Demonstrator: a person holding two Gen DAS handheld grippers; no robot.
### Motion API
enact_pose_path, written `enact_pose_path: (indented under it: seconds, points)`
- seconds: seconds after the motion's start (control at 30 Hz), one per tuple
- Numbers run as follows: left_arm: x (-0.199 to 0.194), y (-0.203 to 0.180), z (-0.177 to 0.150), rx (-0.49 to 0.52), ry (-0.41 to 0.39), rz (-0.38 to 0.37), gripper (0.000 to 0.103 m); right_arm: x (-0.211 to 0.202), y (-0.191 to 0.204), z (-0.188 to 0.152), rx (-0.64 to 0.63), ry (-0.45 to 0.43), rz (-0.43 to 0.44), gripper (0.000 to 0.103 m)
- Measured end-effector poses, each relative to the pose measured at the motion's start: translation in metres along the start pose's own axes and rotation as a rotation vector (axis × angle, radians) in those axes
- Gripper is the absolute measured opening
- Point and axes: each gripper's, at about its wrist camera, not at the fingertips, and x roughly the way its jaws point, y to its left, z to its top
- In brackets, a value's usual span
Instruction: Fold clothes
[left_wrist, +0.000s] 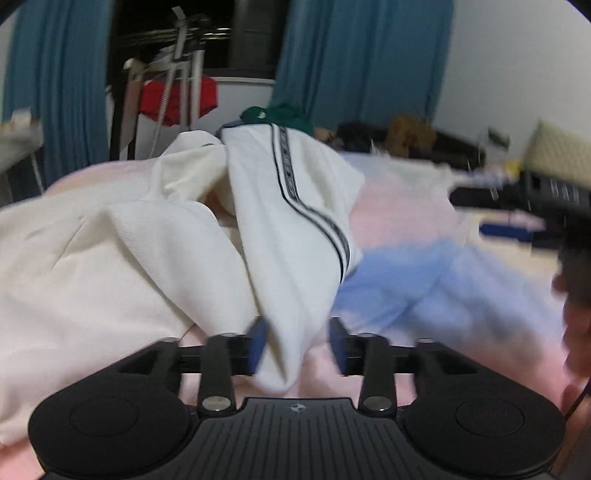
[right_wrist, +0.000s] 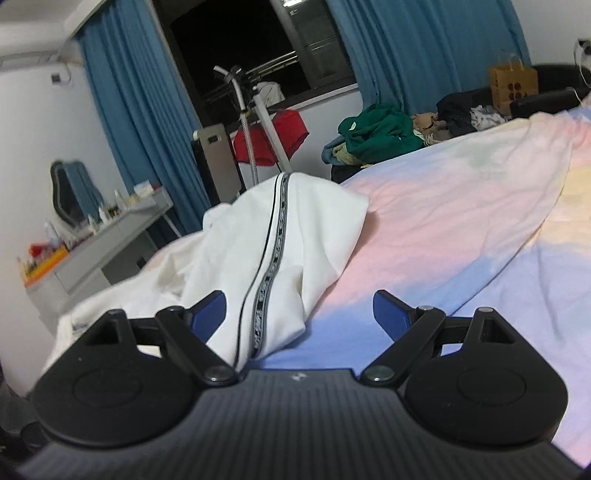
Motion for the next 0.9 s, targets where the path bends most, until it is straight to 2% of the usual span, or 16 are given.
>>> enact_pose_path:
  seconds: [0.13,0.33,0.57,0.6,0.67,0.7,0.77,0.8,0.9]
  points:
    - [-0.004,0.018,0.015,-0.147,-0.061,-0.038,0.06,-0.001,-0.006,0.002,0.041,0.002,0.005,0.088]
    - [0.023,0.04,0.062,-0.184,-0.102,-0.017,0.061,0.005,-0.015,0.008,0.128,-0.007,0.007,0.088]
    - [0.131,0.039,0.135,-0.103,-0.024,0.059,0.056,0.018,-0.035,0.005,0.181,0.009,-0.023,0.088]
    - [0.143,0.037,0.145,-0.095,-0.026,0.072,0.051,0.022,-0.038,0.004,0.188,0.012,-0.023,0.088]
    - [0.168,0.034,0.164,-0.074,-0.005,0.096,0.031,0.028,-0.043,0.003,0.197,0.018,-0.028,0.088]
    - [0.179,0.029,0.172,-0.039,0.015,0.112,0.016,0.031,-0.045,0.003,0.2,0.019,-0.031,0.088]
    - [0.192,0.014,0.185,0.061,0.036,0.129,0.013,0.038,-0.049,0.004,0.209,0.019,-0.035,0.088]
    - [0.19,0.002,0.189,0.11,0.023,0.109,0.006,0.041,-0.05,0.005,0.216,0.018,-0.036,0.088]
    - [0.179,-0.035,0.199,0.245,-0.022,0.043,0.005,0.045,-0.058,0.007,0.232,0.007,-0.052,0.088]
